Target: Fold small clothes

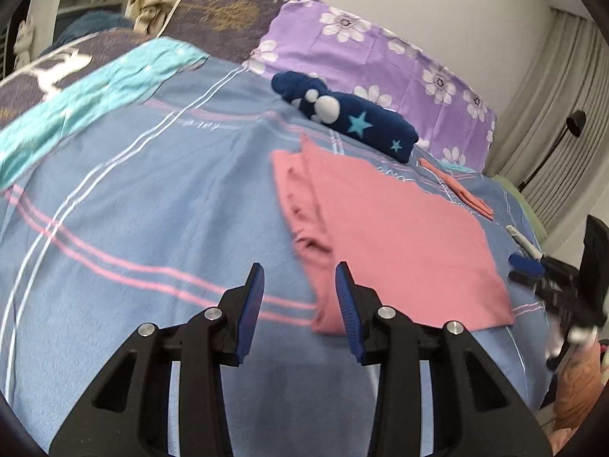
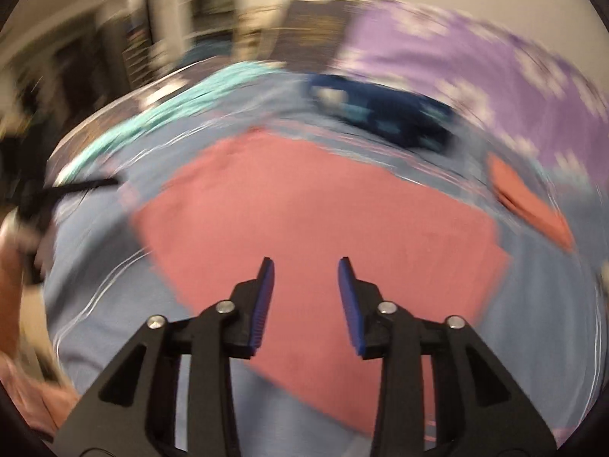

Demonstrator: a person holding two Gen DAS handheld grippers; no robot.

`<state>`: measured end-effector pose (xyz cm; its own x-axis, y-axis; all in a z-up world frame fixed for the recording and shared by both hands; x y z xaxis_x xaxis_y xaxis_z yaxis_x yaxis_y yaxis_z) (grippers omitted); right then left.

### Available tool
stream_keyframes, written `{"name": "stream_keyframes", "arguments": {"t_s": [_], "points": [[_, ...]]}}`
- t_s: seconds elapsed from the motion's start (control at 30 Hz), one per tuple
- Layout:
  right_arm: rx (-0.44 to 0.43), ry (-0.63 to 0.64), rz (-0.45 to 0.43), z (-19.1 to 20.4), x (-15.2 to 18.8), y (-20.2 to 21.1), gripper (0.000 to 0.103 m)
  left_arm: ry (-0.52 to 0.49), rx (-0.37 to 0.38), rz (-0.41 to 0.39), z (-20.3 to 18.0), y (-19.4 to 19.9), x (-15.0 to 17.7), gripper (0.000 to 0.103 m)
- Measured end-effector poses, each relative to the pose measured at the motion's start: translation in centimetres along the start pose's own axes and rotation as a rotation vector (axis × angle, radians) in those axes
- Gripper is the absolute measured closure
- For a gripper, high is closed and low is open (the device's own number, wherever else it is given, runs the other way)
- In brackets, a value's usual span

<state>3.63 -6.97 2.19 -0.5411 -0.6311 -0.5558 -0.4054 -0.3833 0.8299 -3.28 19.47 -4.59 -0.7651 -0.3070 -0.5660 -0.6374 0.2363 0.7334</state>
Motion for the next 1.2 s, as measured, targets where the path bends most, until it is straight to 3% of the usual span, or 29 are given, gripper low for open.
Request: {"name": "stream_keyframes", "arguments": {"t_s": [0.17,0.4,0.57,0.73,1.2], "points": [[-0.005,0.202,0.052,8.1,-1.0,-3.8,0.066,-0.014,0.027,0.039,0.9,-1.5,0.6,0.064],[0.195,0.425,0.071,13.7,-2.0,-7.7,0.059,0.025,0.035,0.038,3.1,-2.1,0.3,0.064],[0.279,0.490,0.075,15.0,-2.3,-9.9,0.053,0.076,0.042,0.022,5.2,-1.7,0.4,0.063],[0.324,0.465,0.080,15.0,-3.5,-11.5,0.051,0.100,0.046,0.040,6.4,-2.1,0.7,0.063],[0.471,0.520,0.054,16.5,-4.8,-13.4,0.050,0.109,0.101,0.026,7.1,-3.2,-0.7,0.058]]}}
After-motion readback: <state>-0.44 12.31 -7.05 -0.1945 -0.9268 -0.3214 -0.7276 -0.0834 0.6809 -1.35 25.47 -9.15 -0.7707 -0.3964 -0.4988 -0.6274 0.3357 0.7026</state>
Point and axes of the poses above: each gripper's, at about its wrist camera, not at the fingertips, and y roughly against the way its jaws point, z to its left, x to its underside, the point moved 3 cm from there along -y, roughly the way its jaws point, and after that the axes turned 9 degrees about z, right-handed, at the moved point
